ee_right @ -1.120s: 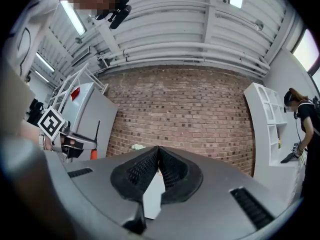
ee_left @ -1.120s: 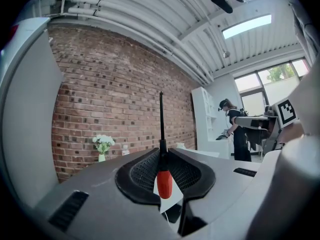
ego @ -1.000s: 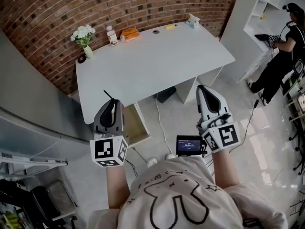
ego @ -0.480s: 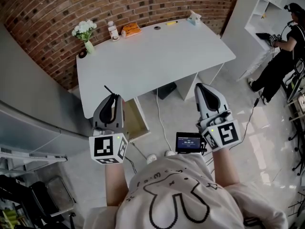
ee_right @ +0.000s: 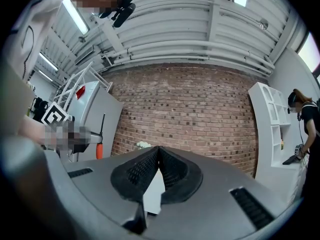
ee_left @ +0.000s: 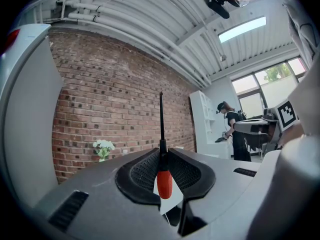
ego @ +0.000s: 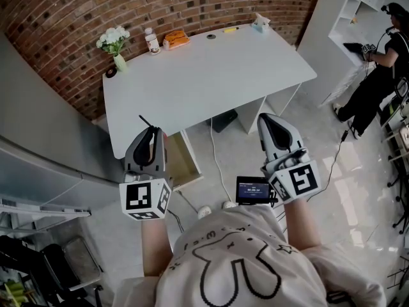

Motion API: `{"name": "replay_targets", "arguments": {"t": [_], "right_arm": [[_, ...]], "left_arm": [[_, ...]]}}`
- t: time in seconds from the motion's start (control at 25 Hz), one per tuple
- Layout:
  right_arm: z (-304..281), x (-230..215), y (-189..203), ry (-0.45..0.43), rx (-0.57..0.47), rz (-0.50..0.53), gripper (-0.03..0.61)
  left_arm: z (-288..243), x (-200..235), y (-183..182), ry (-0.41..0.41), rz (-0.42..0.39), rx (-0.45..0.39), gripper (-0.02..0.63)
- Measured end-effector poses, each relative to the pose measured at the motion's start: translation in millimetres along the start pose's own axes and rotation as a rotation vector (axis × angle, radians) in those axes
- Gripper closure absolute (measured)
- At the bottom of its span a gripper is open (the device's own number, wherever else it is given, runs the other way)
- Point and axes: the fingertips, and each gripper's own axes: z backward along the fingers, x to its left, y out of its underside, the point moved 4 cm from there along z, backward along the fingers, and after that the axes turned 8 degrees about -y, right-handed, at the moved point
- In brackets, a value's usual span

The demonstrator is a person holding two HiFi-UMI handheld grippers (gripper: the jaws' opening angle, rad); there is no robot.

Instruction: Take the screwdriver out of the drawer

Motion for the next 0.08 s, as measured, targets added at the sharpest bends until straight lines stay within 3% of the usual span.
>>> {"name": "replay_targets", "arguments": {"t": [0.08], "right_arm": [[-1.1,0.8,0.3,-0.004,0.002,0.001,0.558]], "left_arm": [[-0.4,1.4,-0.6,-0.001,0.000,-0.002,0.552]]}}
